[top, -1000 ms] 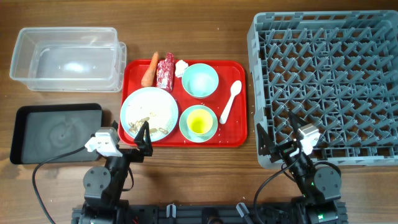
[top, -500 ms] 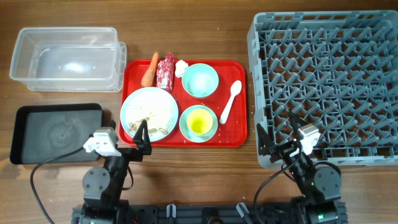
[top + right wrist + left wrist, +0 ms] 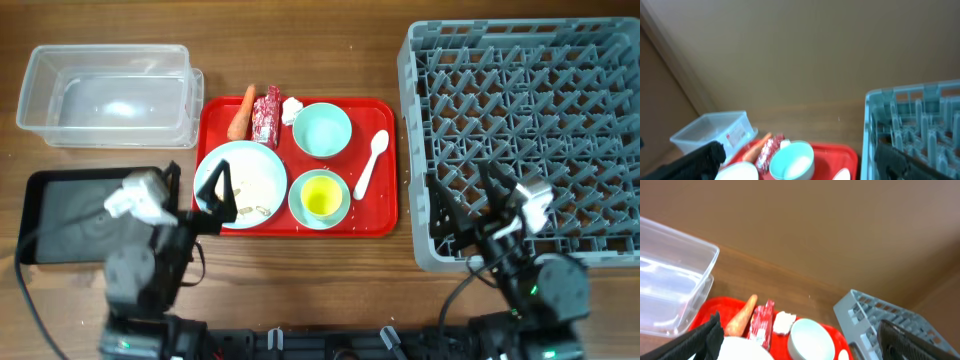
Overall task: Sort waste into correct bins and load items into the dishwasher rack
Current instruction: 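Reach the left gripper to the yellow cup and grasp it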
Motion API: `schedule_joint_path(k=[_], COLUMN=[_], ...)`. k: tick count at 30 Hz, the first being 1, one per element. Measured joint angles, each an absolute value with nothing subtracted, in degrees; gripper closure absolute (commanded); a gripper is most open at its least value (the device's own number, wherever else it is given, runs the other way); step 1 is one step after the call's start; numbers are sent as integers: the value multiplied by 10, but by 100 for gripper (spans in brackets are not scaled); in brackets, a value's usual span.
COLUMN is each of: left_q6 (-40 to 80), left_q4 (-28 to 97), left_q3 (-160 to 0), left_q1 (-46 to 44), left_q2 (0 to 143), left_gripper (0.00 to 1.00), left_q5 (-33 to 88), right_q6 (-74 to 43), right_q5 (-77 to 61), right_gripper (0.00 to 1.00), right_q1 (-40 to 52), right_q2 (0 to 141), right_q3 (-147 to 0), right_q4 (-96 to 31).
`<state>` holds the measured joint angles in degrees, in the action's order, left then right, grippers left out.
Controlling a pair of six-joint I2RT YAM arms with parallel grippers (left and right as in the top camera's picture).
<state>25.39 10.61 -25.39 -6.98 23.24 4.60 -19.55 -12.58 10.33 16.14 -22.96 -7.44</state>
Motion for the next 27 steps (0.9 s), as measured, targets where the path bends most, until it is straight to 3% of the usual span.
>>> schedule_joint_path(k=[6,8,10,11,14,15,16,19,23,25,27], left_q6=[258,258,259,260,262,263,263,263,263,269,277], left_q4=[427,450,460,456,469,483,492,530,553,551,537], left_q3=[-632,-691,-730,-735,-738,-739,-739,-740,-740,-740,-740], left_q1=[-70,-70,-69,-69,-76,-84,-94,-156,-247,-290,-306], left_q2=[567,626,681,699,757,773,786,844,900,936,959], left_gripper=[0,0,8,0,1,4,15,28,29,35,48], left_q5=[55,67,118,145,209,217,223,208,130,82,62], right_q6=[-146,-139,-137,-137,-138,-138,-138,-143,-161,-167,-169], right_q5=[-126,-141,-164,-173,-193,-195,-197,-199,-198,-197,-196], right_gripper=[0,0,0,0,0,0,0,0,0,0,0], right_q1=[103,103,103,103,103,103,103,103,103,103,103], right_q2=[477,554,618,644,703,710,717,717,717,717,717], right_q3=[-543,-605,-644,-652,-654,-654,-654,-655,-655,-655,-655], right_q4=[-334,-383,-401,-403,-416,-417,-420,-420,-433,-441,-446])
